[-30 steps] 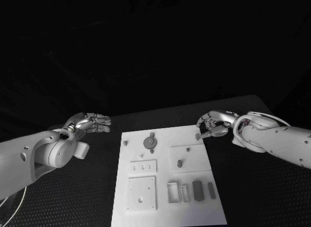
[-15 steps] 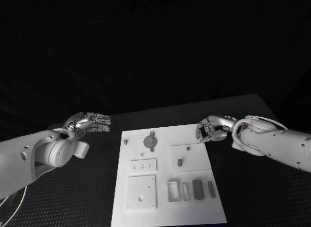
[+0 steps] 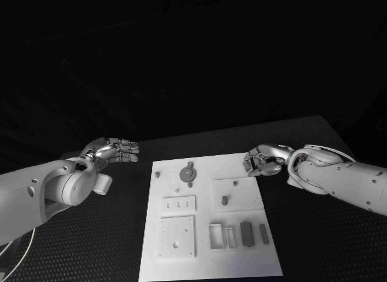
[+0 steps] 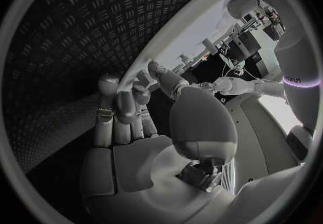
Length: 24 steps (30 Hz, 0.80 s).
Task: Assemble the parts on the task board
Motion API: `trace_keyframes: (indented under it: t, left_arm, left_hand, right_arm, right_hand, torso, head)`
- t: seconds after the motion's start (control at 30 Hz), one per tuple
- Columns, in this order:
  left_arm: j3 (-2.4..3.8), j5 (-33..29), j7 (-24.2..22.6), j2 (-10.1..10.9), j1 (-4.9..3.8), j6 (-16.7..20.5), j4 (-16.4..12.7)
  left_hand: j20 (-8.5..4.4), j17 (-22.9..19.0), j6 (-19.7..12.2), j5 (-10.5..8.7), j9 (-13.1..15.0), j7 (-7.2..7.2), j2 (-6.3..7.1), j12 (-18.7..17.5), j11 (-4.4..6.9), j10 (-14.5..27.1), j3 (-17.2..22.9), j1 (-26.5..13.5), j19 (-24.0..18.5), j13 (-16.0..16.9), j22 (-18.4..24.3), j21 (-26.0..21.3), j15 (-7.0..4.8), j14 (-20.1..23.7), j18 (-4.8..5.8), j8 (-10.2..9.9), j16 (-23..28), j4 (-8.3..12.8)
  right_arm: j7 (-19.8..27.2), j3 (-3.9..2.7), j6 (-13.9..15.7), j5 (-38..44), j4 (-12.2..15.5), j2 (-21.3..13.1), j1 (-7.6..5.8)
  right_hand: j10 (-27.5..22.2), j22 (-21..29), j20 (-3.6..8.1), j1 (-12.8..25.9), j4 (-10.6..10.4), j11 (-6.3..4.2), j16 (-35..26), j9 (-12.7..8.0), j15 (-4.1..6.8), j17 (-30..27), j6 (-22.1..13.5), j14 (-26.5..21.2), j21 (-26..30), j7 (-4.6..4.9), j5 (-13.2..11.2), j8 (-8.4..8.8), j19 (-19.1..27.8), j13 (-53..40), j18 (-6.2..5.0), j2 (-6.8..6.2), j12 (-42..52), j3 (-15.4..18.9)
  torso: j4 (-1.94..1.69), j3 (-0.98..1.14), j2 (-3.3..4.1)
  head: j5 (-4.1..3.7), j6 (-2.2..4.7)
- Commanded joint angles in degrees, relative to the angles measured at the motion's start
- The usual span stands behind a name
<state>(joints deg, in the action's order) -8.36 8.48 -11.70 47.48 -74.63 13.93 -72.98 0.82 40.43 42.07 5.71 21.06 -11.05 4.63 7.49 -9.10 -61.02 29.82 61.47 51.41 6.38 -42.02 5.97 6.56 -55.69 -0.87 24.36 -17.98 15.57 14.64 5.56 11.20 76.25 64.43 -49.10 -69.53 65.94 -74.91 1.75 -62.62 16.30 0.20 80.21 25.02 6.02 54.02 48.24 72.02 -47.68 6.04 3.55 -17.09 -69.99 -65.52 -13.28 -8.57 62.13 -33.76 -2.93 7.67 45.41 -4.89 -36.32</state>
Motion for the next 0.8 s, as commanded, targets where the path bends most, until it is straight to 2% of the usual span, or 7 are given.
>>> trace_keyframes:
  t: [0.03,0.57,0.8]
  left_arm:
    - [0.03,-0.17,-0.57,0.03,-0.02,-0.87,-0.14]
    - [0.03,-0.17,-0.45,0.07,-0.02,-0.92,-0.33]
    - [0.03,-0.17,-0.38,0.22,-0.02,-0.89,-0.52]
  left_hand:
    - [-0.07,0.08,-0.16,-0.22,0.05,-1.03,-0.08,-0.38,-0.02,-0.47,-0.10,-0.42,0.33,-0.03,-0.08,-0.29,-0.09,-0.47,0.13,-0.39,0.40,-0.07]
    - [-0.07,0.13,-0.20,-0.23,0.07,-1.11,-0.07,-0.44,-0.03,-0.46,-0.15,-0.52,0.32,-0.04,-0.09,-0.34,-0.08,-0.46,0.14,-0.44,0.46,-0.11]
    - [-0.06,0.16,-0.21,-0.24,0.08,-1.15,-0.06,-0.48,-0.05,-0.46,-0.21,-0.64,0.32,-0.04,-0.09,-0.37,-0.07,-0.46,0.16,-0.48,0.51,-0.18]
  right_arm:
    - [0.61,0.16,-0.61,0.07,-0.15,0.21,0.41]
    - [0.48,0.16,-0.10,-0.96,-0.96,0.61,0.54]
    - [0.25,0.16,-0.05,-1.00,-1.08,0.80,0.54]
  right_hand:
    - [0.12,-1.25,0.04,-0.05,0.31,-0.44,-0.05,0.10,0.30,-0.04,0.59,0.06,-0.15,0.11,-0.20,-0.43,0.40,0.07,-1.72,0.73,0.09,0.05]
    - [0.23,-1.24,0.09,-0.31,0.31,-0.16,0.20,1.21,0.06,-0.06,4.18,0.16,-0.55,0.43,-0.20,-2.40,0.51,0.14,-1.72,3.77,0.36,0.63]
    - [0.21,-1.21,0.09,-0.06,0.25,0.06,0.23,1.47,-0.17,-0.09,5.44,0.17,-0.60,0.64,-0.18,-2.88,0.54,0.16,-1.72,4.16,0.43,0.70]
  torso:
    - [-1.72,0.02,-0.01]
    - [-1.71,-0.08,0.02]
    - [-1.71,-0.07,0.01]
  head:
    - [0.01,-0.09]
    - [0.06,-0.43]
    - [-0.09,-0.57]
